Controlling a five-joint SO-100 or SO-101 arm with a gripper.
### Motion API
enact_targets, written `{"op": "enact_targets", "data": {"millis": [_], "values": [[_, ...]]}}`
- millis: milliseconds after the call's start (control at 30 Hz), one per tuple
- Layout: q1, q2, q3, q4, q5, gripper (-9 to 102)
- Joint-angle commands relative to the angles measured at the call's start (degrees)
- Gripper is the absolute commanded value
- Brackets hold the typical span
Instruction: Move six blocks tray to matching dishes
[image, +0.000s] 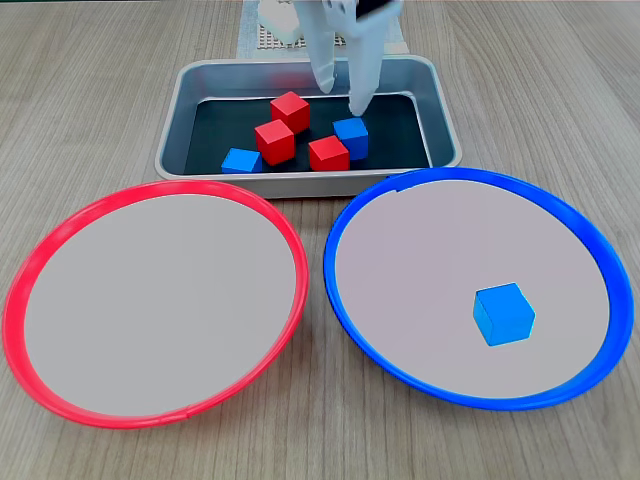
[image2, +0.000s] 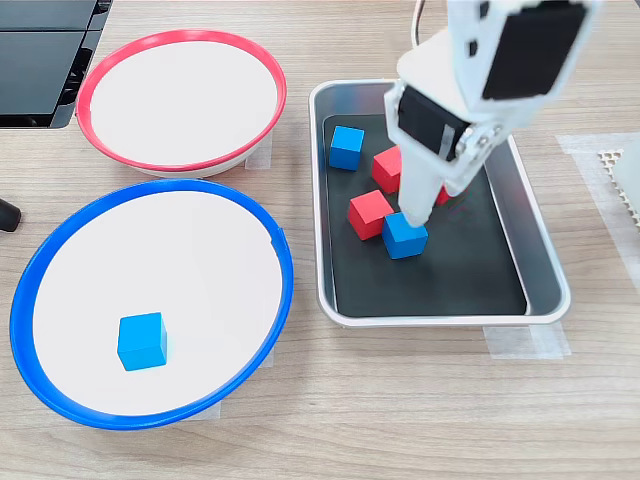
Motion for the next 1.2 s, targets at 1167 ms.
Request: {"op": "enact_targets", "data": {"millis": [1167], "values": [[-9.0,-17.1,-30.0,-21.2,17.7,1]]}}
